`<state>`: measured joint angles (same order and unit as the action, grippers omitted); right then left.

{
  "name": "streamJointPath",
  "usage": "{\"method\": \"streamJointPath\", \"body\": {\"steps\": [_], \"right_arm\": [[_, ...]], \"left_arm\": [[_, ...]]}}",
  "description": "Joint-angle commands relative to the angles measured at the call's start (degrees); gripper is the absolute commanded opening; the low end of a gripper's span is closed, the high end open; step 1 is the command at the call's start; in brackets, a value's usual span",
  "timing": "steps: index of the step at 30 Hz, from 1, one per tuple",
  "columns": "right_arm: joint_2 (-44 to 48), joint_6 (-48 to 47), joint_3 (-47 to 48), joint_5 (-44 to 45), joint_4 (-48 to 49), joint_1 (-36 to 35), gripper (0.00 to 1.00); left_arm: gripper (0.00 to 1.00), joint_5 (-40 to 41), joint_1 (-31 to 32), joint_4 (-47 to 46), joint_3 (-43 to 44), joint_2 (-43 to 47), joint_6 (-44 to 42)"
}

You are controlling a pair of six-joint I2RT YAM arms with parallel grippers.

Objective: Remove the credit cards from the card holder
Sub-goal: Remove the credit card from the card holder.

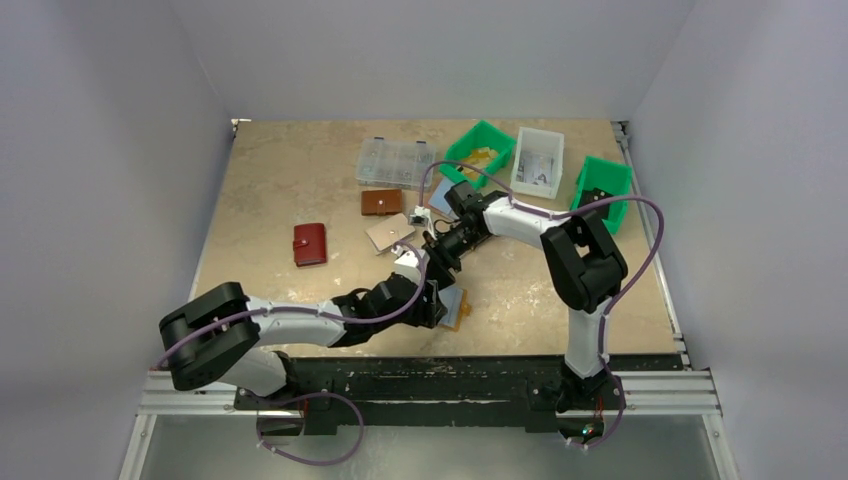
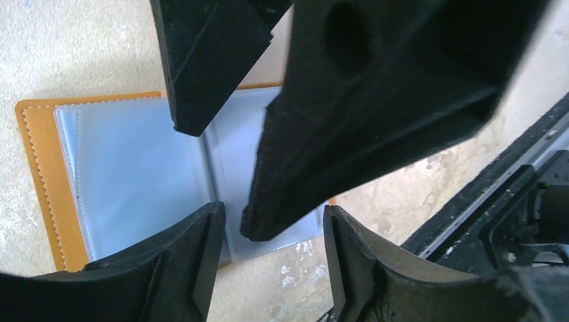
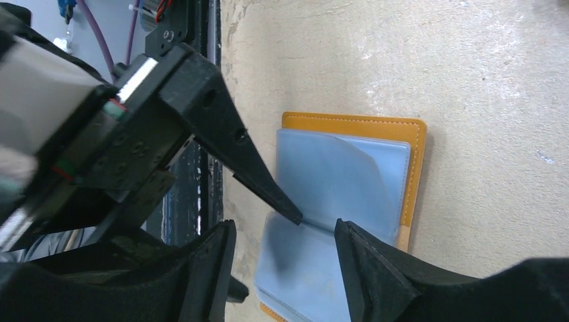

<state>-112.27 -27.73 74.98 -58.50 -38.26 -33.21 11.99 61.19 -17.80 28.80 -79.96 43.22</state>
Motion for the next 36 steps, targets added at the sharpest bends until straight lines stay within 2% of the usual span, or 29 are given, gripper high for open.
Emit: {"method": "streamJointPath", "body": {"steps": [1,9,18,24,31,36], "right_arm": [[3.08,-1.61,1.75,-2.84,-1.06,2.09,0.65],[4.73,-1.97,0.44,-1.77,-0.59,4.95,0.68],[5.16,-2.36,0.10,-0.54,-0.51,5.51,0.67],[5.86,-2.47,-0.18,0.22,-0.32,5.77,0.67],[7.03,-3.03,-0.44,1.92,-0.63,5.89,0.67],[8.96,-4.67,-0.95,5.41,-0.83,5.88,0.67]], "left_arm": [[0.59,2.18,0.25,0.12,2.91,-2.21,-1.22],[0.60,3.31,0.41,5.02,7.86,-7.94,-0.38],[0.60,5.33,1.36,11.61,11.64,-11.20,3.35],[0.59,7.21,2.91,14.16,13.86,-12.07,2.90],[0.47,8.76,3.41,17.10,15.17,-15.17,4.09],[0.39,9.82,3.33,16.92,13.75,-13.40,5.11]]}}
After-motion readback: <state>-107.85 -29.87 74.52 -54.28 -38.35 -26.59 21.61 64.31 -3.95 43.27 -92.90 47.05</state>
